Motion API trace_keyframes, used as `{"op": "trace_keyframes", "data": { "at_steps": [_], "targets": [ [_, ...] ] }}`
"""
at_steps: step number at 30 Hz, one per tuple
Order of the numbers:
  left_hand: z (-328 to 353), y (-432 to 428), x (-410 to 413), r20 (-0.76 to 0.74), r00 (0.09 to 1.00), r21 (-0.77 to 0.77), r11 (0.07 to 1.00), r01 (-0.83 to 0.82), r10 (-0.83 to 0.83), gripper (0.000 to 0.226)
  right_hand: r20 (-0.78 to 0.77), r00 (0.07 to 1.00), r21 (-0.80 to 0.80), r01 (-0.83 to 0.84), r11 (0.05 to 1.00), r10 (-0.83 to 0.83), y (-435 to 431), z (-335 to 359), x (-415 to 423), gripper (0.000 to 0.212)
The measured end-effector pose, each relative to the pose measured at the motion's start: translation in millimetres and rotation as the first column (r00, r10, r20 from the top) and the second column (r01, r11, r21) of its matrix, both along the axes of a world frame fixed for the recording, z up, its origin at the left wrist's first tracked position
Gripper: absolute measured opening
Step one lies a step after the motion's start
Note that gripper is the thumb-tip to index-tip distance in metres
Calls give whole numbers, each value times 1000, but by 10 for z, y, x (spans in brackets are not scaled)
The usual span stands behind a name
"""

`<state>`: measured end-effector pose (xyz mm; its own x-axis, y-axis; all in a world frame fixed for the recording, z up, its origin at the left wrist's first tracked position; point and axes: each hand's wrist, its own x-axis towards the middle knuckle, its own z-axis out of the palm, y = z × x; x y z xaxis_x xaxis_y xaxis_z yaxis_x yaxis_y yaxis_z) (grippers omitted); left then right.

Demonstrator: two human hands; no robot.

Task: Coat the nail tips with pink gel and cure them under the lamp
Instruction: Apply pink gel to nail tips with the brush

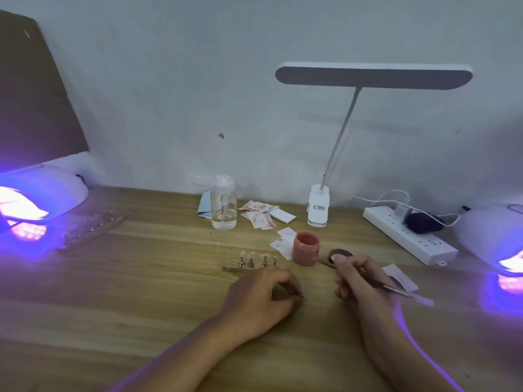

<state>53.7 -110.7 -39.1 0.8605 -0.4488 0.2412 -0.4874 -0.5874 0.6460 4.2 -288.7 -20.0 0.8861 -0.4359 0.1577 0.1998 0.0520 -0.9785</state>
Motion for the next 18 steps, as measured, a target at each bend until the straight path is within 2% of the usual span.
{"op": "trace_keyframes", "data": {
  "at_steps": [2,5,7,9,11,18],
  "targets": [
    [-4,11,14,-13,1000,-15,1000,8,-8,11,21,1000,-14,-1,1000,2,8,-29,13,24],
    [8,6,30,-17,1000,-23,1000,-2,1,16,28,999,-28,-28,999,29,42,-46,17,17],
    [-1,5,36,-29,1000,-31,999,-13,12,16,26,997,-82,-67,994,69,45,-47,19,13],
    [-10,9,32,-38,999,-36,999,-15,14,16,24,996,-133,-87,987,90,45,-32,15,20],
    [-8,11,29,-40,999,-39,999,-11,9,18,15,997,-174,-77,982,81,51,-24,18,28],
    [-3,1,41,-42,999,-29,999,-20,19,22,-69,995,-213,-83,974,70,55,-39,-5,22]
  ]
}}
